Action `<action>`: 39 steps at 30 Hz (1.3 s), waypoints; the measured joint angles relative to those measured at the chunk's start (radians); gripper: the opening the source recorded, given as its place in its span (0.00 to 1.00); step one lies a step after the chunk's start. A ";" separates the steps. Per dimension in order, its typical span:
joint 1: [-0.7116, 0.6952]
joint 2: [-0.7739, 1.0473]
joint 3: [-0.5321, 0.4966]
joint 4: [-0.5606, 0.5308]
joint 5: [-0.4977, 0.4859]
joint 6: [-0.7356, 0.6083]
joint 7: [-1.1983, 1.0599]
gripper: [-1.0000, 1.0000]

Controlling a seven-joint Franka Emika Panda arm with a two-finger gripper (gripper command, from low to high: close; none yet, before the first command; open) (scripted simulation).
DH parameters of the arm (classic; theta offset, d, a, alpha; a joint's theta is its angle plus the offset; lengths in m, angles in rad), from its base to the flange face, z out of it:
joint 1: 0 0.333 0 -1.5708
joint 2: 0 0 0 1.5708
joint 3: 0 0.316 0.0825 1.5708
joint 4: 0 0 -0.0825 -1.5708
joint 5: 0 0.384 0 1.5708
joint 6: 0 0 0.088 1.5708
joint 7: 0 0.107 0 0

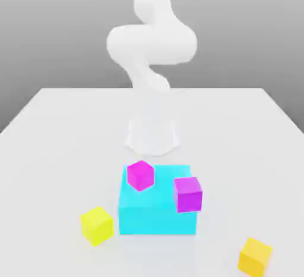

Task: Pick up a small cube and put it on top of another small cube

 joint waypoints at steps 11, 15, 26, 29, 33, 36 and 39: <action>0.099 0.405 0.046 -0.021 -0.026 0.137 -0.173 0.50; 0.129 0.550 0.067 -0.028 -0.036 0.185 -0.235 0.50; 0.212 0.950 0.127 -0.049 -0.084 0.319 -0.390 0.50; 0.228 1.059 0.132 -0.044 -0.110 0.371 -0.405 0.50; 0.258 1.194 0.099 -0.018 -0.144 0.471 -0.385 0.00; 0.258 1.194 0.099 -0.018 -0.144 0.471 -0.385 0.00; 0.260 1.207 0.096 -0.015 -0.148 0.480 -0.382 0.00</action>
